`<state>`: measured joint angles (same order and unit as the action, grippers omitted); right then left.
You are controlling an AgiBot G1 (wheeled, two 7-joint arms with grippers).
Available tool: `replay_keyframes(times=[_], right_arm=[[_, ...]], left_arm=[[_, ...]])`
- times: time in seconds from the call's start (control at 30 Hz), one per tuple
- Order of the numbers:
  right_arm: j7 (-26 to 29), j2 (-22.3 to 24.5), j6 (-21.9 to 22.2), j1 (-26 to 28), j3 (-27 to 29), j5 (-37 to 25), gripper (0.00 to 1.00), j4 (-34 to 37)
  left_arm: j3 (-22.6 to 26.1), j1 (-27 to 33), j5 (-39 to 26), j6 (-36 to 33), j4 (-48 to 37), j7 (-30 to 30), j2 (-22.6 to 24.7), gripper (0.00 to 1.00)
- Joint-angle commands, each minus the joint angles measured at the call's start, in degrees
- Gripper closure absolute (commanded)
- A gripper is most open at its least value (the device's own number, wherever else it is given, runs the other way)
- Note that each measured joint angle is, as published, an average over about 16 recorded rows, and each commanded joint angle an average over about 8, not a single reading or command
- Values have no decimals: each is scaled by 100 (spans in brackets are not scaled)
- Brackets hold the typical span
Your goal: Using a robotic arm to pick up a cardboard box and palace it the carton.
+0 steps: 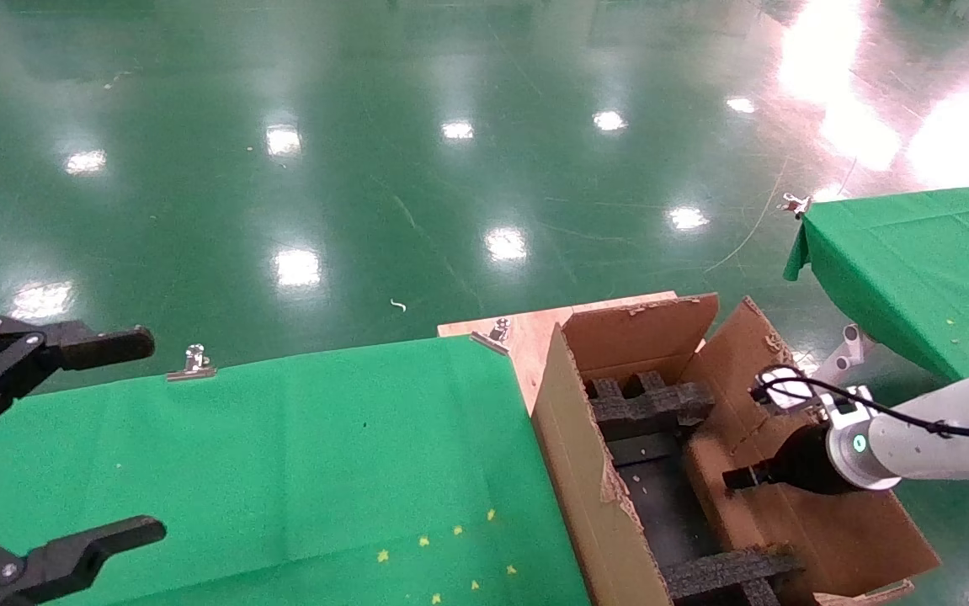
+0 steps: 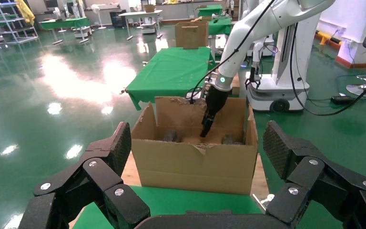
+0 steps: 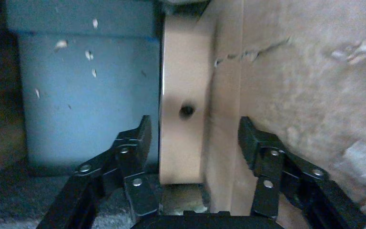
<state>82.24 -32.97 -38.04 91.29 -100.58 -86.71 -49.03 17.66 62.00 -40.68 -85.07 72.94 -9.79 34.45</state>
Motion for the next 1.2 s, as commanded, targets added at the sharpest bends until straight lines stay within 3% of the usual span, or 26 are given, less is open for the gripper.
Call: replay_keyframes(times=[0.03, 0.33, 0.5, 0.77, 1.03, 1.2], right_arm=[[33, 24, 6, 30, 3, -18, 0, -20], [9, 221, -2, 682, 224, -136, 0, -444], [-388, 463, -73, 1184, 527, 92, 0, -1098], [-1693, 980, -581, 1636, 1181, 1435, 0, -2085], [-2615, 1115, -1782, 1769, 1687, 3103, 0, -1923], [-2771, 1129, -2119, 1781, 1797, 3510, 0, -1819]], left_arm=[[0, 0, 0, 0, 0, 0, 0, 0], [2, 1, 1, 1, 0, 1, -1, 0], [3, 1, 2, 1, 0, 2, -1, 0], [5, 1, 3, 2, 0, 2, -2, 0], [6, 1, 5, 3, -1, 3, -3, 0], [6, 0, 6, 5, -2, 4, -3, 0]])
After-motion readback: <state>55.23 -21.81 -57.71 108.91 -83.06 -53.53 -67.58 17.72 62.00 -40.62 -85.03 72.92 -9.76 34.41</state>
